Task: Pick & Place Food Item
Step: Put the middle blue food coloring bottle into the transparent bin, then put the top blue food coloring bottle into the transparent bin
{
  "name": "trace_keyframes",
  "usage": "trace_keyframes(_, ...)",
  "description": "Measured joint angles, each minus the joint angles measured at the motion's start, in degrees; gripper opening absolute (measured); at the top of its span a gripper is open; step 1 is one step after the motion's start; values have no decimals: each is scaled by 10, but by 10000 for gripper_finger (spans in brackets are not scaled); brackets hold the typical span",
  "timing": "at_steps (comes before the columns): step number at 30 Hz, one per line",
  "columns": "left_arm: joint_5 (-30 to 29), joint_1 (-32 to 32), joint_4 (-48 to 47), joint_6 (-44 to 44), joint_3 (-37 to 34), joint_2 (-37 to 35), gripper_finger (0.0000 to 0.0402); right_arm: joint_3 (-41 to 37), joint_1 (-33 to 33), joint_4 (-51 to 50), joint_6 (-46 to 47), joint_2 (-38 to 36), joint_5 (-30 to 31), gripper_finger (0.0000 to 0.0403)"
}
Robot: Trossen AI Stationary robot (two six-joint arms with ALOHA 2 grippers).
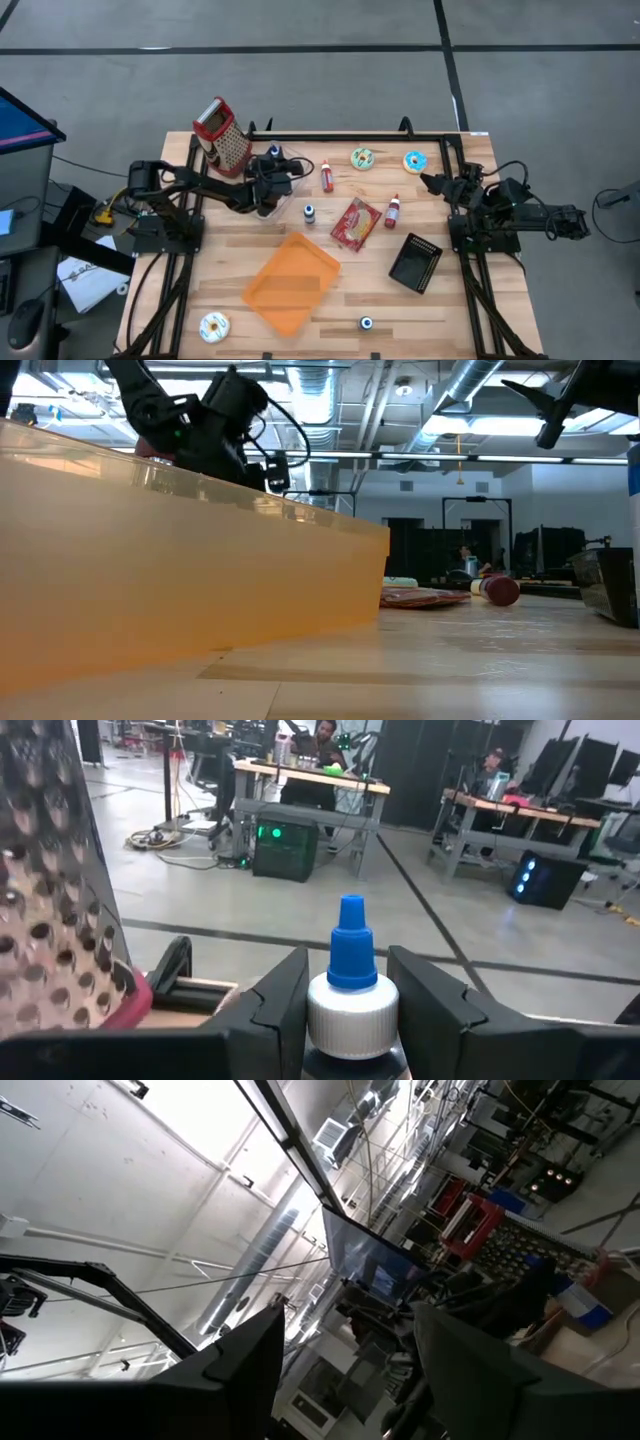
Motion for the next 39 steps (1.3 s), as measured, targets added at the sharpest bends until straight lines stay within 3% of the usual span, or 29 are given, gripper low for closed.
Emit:
trace_keyframes(10,-4,1,0,-85,0,70,113,0,0,-17,10,0,0,216)
trace_keyframes(27,16,3,1,-90,0,75,152,0,0,-27,14,0,0,216)
trace_keyframes(33,17,3,11,-90,0,62,155,0,0,-27,14,0,0,216)
trace_keyframes(39,28,0,4,-75,0,-2,154,0,0,-27,14,0,0,216)
